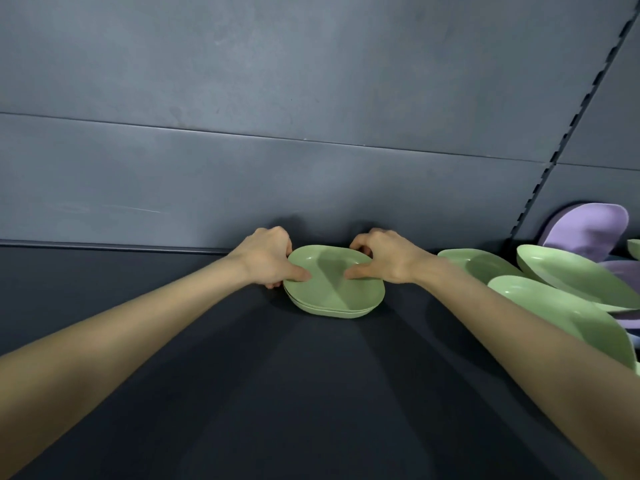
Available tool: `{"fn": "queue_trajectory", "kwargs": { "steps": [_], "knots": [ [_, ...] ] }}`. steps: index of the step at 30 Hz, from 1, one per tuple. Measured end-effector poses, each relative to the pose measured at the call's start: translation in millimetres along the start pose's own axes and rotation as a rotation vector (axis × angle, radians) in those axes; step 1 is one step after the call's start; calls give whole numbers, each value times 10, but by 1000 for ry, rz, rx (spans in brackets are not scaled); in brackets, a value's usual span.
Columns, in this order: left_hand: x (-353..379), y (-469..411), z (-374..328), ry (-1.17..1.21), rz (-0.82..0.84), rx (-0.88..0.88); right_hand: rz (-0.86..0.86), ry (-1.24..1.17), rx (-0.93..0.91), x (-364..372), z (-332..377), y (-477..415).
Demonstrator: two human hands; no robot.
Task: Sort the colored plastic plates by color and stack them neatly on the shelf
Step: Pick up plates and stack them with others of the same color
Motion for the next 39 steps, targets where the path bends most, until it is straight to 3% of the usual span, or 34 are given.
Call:
{"fn": "queue_trajectory", "kwargs": {
  "steps": [6, 19, 27, 39],
  "knots": [
    [-345, 124, -388, -281, -163, 224, -93, 84, 32, -368, -66, 309],
    [-472, 389, -1794, -320, -340, 421, -365, 141, 73, -1352, -779, 1412],
    [35, 538, -2418, -250, -314, 340, -318, 134, -18, -1446, -1438, 1900],
    [451, 235, -2624, -175, -98, 273, -211, 56, -11, -1398, -1972, 1787]
  ]
}}
Point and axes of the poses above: each hand's wrist, its own y-axis away from the middle knuckle, its own x-axis out of the palm, z = x × y, the point moved 6 cm from there along -y, towards the middle knuckle, and after that the axes turned 8 degrees about -y, right-handed, at the moved point
